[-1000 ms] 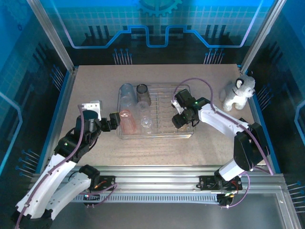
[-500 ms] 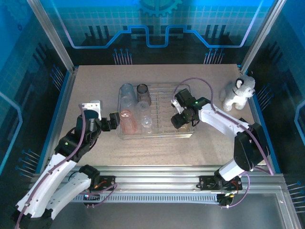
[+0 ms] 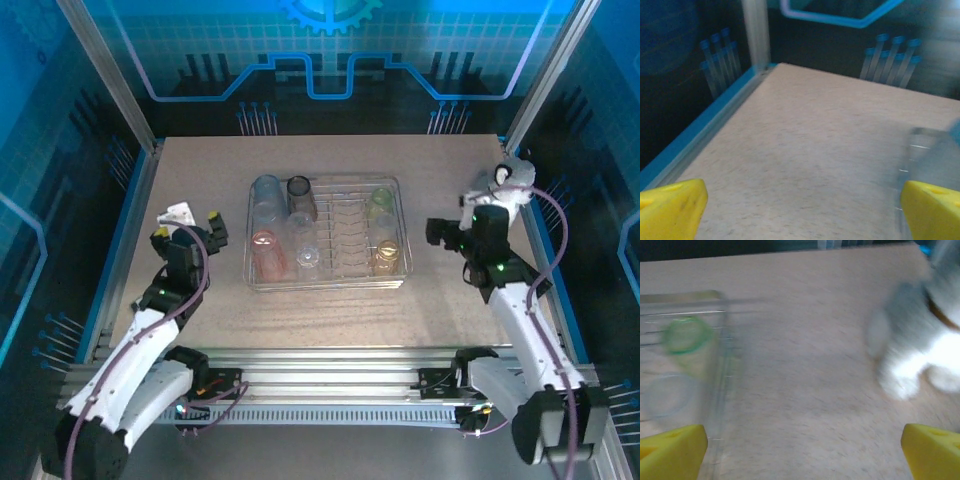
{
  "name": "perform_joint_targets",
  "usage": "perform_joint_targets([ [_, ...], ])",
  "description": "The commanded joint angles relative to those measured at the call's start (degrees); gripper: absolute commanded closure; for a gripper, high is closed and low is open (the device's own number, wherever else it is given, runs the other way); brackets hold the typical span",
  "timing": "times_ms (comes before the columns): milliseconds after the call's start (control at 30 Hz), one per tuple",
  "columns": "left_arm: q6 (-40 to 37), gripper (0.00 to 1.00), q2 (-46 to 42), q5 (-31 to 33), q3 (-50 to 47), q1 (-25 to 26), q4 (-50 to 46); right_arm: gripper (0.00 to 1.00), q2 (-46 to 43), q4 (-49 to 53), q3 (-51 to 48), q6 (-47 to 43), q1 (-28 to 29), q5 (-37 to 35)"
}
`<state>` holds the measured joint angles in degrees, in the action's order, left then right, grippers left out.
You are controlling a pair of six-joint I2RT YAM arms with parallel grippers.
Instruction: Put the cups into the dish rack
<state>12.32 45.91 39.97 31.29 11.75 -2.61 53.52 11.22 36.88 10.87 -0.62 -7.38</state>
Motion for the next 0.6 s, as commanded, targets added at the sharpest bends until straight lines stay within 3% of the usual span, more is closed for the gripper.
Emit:
perform_joint_targets([
  [0,9.13,0.01,2.84,1.65,-2.03,-4.71,8.68,0.00,0.79,-22.34,-10.00,6.05,-6.09,7.86],
  [167,8.82,0.00,12.07,-1.33,-1.50,-7.45,8.48,0.00,9.42,-23.85,-11.36,2.20,-5.40,3.96],
  [267,6.85,0.01,15.76,-3.74,-3.01,-8.73,12.99,0.00,14.11,-32.82,-14.34,0.80,-4.88,3.58],
  [567,3.50,0.00,28.22,-22.21,-7.01,-14.53,29.75,0.00,25.07,-42.81,-10.24,-4.19,-4.21,3.56],
])
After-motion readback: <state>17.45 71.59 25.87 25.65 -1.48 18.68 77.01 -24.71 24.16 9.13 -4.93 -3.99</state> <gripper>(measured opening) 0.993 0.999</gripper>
